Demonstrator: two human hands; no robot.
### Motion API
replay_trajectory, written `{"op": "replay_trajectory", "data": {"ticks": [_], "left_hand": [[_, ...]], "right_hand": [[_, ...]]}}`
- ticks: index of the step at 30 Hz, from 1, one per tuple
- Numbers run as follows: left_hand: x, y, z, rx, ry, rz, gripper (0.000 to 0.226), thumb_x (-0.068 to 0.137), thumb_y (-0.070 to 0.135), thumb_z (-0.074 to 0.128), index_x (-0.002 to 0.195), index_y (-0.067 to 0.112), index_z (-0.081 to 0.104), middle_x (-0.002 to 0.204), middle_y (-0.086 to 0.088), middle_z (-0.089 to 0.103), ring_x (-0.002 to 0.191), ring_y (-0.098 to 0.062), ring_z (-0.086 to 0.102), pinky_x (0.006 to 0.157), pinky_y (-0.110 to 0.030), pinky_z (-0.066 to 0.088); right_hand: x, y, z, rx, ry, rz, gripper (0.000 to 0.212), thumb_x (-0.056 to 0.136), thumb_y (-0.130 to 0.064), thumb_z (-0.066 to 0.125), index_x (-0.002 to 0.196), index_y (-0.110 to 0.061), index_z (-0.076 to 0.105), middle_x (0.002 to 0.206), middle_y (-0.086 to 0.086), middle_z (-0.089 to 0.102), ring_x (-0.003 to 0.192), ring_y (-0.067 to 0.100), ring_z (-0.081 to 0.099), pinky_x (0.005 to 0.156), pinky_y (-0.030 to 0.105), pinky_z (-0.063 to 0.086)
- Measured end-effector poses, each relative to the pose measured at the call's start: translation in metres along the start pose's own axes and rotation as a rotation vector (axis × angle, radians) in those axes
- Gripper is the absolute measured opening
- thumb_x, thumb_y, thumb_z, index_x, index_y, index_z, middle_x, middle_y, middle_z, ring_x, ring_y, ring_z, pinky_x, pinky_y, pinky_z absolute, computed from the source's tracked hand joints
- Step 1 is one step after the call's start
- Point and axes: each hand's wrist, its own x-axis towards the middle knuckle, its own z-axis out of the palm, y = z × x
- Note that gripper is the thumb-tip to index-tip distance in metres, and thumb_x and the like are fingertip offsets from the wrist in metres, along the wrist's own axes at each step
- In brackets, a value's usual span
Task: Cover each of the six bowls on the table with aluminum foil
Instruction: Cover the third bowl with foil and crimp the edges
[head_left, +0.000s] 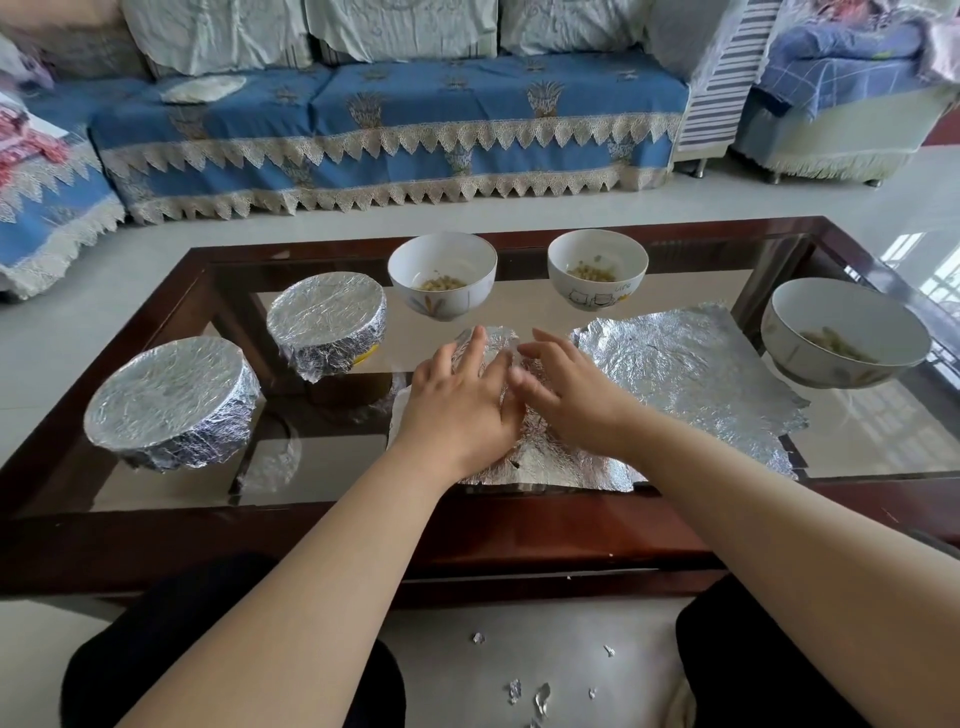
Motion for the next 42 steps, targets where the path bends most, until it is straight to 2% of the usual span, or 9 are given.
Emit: {"op": "replay_trajectory", "data": {"ticks": [5,9,13,16,19,26,32,36,42], "left_hand": [[0.000,0.000,0.004,0.008,0.041,0.002,0.055,0.104,0.040,0.024,0.157,0.028,0.021,0.167,-0.006,0.005,0.150,-0.032,0.010,0.119,-0.049,0.013],[-0.001,-0.001,0.009,-0.011,0.091,-0.003,0.062,0.097,0.048,0.016,0.155,0.028,0.030,0.166,-0.006,0.014,0.149,-0.032,0.016,0.118,-0.049,0.019],[-0.001,-0.004,0.004,-0.135,0.037,-0.011,0.085,0.088,0.079,0.009,0.155,0.031,0.027,0.167,-0.003,0.008,0.151,-0.029,0.010,0.121,-0.050,0.015],[-0.004,-0.015,-0.008,-0.280,-0.115,0.041,0.110,0.062,0.091,0.029,0.157,0.038,0.014,0.167,0.003,-0.011,0.152,-0.024,-0.007,0.123,-0.051,0.007],[-0.011,-0.027,-0.009,-0.202,-0.182,0.092,0.123,0.052,0.091,0.046,0.157,0.043,0.003,0.164,0.010,-0.022,0.151,-0.021,-0.016,0.123,-0.050,0.002],[-0.011,-0.038,0.008,-0.096,-0.047,0.199,0.137,0.040,0.108,0.022,0.158,0.039,0.007,0.166,0.009,-0.013,0.152,-0.017,-0.015,0.123,-0.046,0.004],[-0.012,-0.036,0.011,0.072,-0.008,0.260,0.136,0.047,0.105,0.023,0.159,0.030,0.000,0.167,0.005,-0.008,0.152,-0.017,-0.016,0.122,-0.041,-0.001],[-0.011,-0.036,0.011,0.093,0.015,0.244,0.130,0.054,0.099,0.025,0.160,0.027,0.005,0.167,0.006,-0.004,0.153,-0.016,-0.012,0.122,-0.042,0.004],[-0.011,-0.036,0.008,0.085,0.011,0.267,0.131,0.054,0.103,0.008,0.159,0.026,0.013,0.167,0.004,-0.002,0.153,-0.016,-0.012,0.122,-0.041,0.002]], "right_hand": [[-0.020,0.001,-0.008,-0.238,-0.200,-0.059,0.124,0.057,-0.083,0.055,0.155,-0.028,0.005,0.161,-0.007,-0.018,0.148,0.014,-0.010,0.119,0.040,0.007],[-0.018,0.004,0.005,-0.285,-0.070,-0.129,0.115,0.062,-0.078,0.063,0.153,-0.031,0.011,0.163,-0.003,-0.003,0.148,0.019,0.000,0.119,0.038,0.011],[-0.016,0.006,0.011,-0.291,0.013,-0.151,0.116,0.054,-0.088,0.047,0.151,-0.029,0.022,0.160,-0.002,0.014,0.145,0.020,0.011,0.118,0.039,0.020],[-0.017,0.008,0.011,-0.326,0.020,-0.148,0.107,0.063,-0.081,0.056,0.150,-0.023,0.027,0.160,-0.001,0.016,0.143,0.021,0.014,0.116,0.040,0.023],[-0.017,0.008,0.010,-0.359,0.015,-0.166,0.110,0.062,-0.085,0.040,0.149,-0.020,0.029,0.159,0.002,0.019,0.142,0.026,0.019,0.111,0.043,0.030],[-0.018,0.007,0.010,-0.362,0.021,-0.162,0.101,0.069,-0.078,0.056,0.150,-0.026,0.026,0.160,-0.003,0.015,0.144,0.021,0.014,0.113,0.038,0.026],[-0.017,0.007,0.009,-0.350,0.004,-0.163,0.103,0.068,-0.080,0.055,0.151,-0.027,0.025,0.160,-0.003,0.013,0.145,0.021,0.011,0.116,0.038,0.021],[-0.017,0.006,0.002,-0.229,-0.070,-0.124,0.112,0.059,-0.087,0.040,0.152,-0.027,0.022,0.162,-0.004,0.004,0.148,0.018,0.005,0.118,0.039,0.013],[-0.015,0.011,-0.006,-0.157,-0.171,-0.072,0.123,0.051,-0.087,0.049,0.154,-0.029,0.014,0.161,-0.007,-0.016,0.150,0.018,-0.003,0.120,0.046,0.015]]}}
